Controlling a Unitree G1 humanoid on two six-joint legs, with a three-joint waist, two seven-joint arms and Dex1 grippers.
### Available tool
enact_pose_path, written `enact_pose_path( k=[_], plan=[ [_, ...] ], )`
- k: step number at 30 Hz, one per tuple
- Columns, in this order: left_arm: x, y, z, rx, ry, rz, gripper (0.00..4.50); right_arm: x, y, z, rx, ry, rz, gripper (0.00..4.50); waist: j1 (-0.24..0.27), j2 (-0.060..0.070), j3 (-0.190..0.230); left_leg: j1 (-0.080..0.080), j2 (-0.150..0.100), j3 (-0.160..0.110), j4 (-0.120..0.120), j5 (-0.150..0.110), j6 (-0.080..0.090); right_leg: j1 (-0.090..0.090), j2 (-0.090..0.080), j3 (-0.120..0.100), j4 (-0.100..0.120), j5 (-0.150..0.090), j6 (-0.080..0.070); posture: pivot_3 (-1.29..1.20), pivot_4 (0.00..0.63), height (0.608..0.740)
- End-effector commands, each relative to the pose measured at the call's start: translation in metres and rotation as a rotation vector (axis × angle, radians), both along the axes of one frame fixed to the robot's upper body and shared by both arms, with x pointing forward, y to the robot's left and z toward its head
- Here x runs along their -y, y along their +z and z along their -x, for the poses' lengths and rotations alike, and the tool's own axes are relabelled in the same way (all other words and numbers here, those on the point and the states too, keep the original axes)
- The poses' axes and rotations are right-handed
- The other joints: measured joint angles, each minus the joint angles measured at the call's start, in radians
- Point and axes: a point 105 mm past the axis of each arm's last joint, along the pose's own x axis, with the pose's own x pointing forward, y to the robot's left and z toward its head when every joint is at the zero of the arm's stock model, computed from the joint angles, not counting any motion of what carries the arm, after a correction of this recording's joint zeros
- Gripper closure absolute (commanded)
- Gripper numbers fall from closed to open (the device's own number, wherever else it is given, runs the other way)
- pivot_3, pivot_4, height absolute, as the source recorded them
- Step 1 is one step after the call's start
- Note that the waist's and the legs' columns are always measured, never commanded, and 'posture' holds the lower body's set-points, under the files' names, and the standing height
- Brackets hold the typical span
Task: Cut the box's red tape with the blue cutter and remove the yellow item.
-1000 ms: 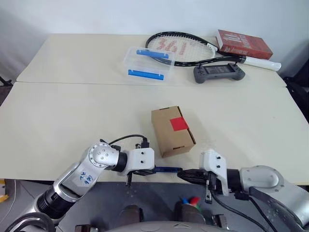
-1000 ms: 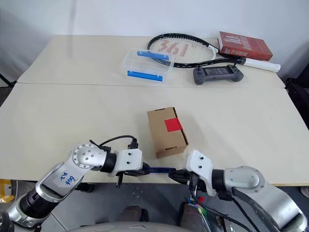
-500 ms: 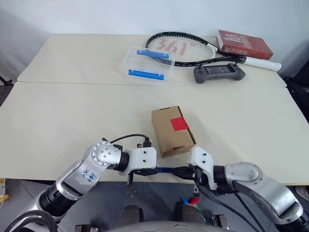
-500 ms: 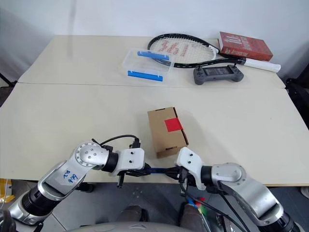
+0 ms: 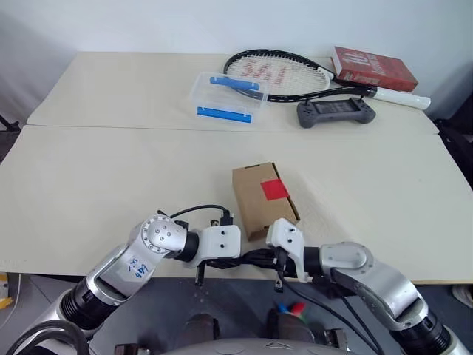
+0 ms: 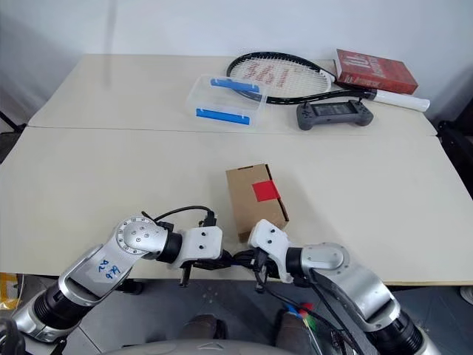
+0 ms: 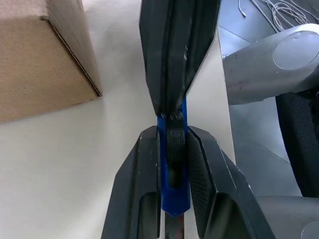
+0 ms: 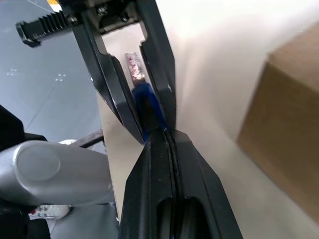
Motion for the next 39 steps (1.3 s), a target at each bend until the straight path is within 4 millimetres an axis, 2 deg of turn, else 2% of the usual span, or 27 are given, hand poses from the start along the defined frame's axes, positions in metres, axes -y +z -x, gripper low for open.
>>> enact_pose_path(
  k=[1,4,7,11,14,16,19,21,26,30,39],
  plan=[
    [0.005,-0.006,0.007,-0.02,-0.024,0.001,4.07,0.009,0.006,0.009,-0.049,0.031,-0.028,4.49,0.001,0.0,0.0,0.0,0.0,0.0,0.0,0.0,0.0,0.0,0.0,0.0,0.0,0.0,0.0,0.0,0.15,0.74],
    [0.0,-0.003,0.003,0.028,-0.016,0.031,4.07,0.021,0.032,0.014,-0.1,0.006,-0.158,4.49,0.002,0.0,0.0,-0.001,0.0,-0.001,0.0,0.0,0.0,0.0,0.0,0.0,0.0,0.0,0.0,0.0,0.15,0.74],
    [-0.009,0.008,-0.001,0.201,-0.048,0.123,4.07,0.047,0.058,0.022,-0.209,-0.059,-0.249,3.88,-0.002,0.0,0.0,-0.001,0.0,0.0,0.0,0.0,0.0,-0.001,0.0,0.0,0.0,0.0,0.0,0.0,0.15,0.74],
    [-0.022,0.011,0.004,0.3,-0.08,0.177,4.07,0.071,0.066,0.035,-0.339,-0.16,-0.261,2.56,-0.003,0.0,0.0,-0.001,0.002,-0.001,-0.001,0.0,0.0,-0.001,0.001,-0.001,0.0,0.0,-0.001,0.0,0.15,0.74],
    [-0.025,0.011,0.007,0.343,-0.113,0.196,4.07,0.077,0.067,0.043,-0.397,-0.187,-0.239,1.56,-0.002,0.0,0.0,0.0,0.002,-0.001,-0.001,0.0,0.0,-0.001,0.001,-0.001,0.0,0.0,-0.001,0.0,0.15,0.74],
    [-0.021,0.02,0.003,0.414,-0.125,0.239,4.07,0.081,0.059,0.046,-0.496,-0.267,-0.223,0.93,0.0,0.0,0.0,0.0,0.002,0.0,0.0,0.0,0.0,-0.001,0.001,0.0,-0.001,0.001,-0.002,0.0,0.15,0.74],
    [-0.014,0.026,-0.004,0.483,-0.14,0.256,4.07,0.065,0.063,0.046,-0.599,-0.284,-0.306,0.02,-0.001,-0.001,0.0,0.0,0.002,0.001,0.0,0.0,0.0,0.0,0.001,0.0,-0.001,0.002,-0.003,0.0,0.15,0.74],
    [-0.01,0.027,-0.006,0.498,-0.146,0.268,4.07,0.056,0.066,0.041,-0.628,-0.293,-0.336,0.02,-0.005,-0.001,0.0,0.0,0.002,0.001,0.0,0.0,0.0,0.0,0.001,0.0,-0.001,0.002,-0.003,0.0,0.15,0.74],
    [-0.003,0.03,-0.007,0.514,-0.156,0.288,4.07,0.049,0.063,0.026,-0.61,-0.335,-0.307,0.02,-0.01,-0.001,0.0,0.0,0.003,0.002,0.0,0.0,0.0,-0.001,0.001,0.0,-0.001,0.002,-0.003,0.0,0.15,0.74],
    [-0.001,0.03,-0.008,0.516,-0.15,0.294,4.07,0.047,0.063,0.015,-0.594,-0.348,-0.309,0.02,-0.006,-0.001,0.0,-0.001,0.003,0.002,0.0,0.0,0.0,-0.002,0.001,0.0,-0.001,0.002,-0.002,0.0,0.15,0.74],
    [-0.002,0.034,-0.011,0.527,-0.123,0.315,4.07,0.051,0.061,0.007,-0.576,-0.35,-0.301,0.02,-0.003,-0.001,0.0,-0.001,0.003,0.002,0.0,0.0,0.0,-0.002,0.001,0.0,-0.002,0.002,-0.002,0.0,0.15,0.74]
  ],
)
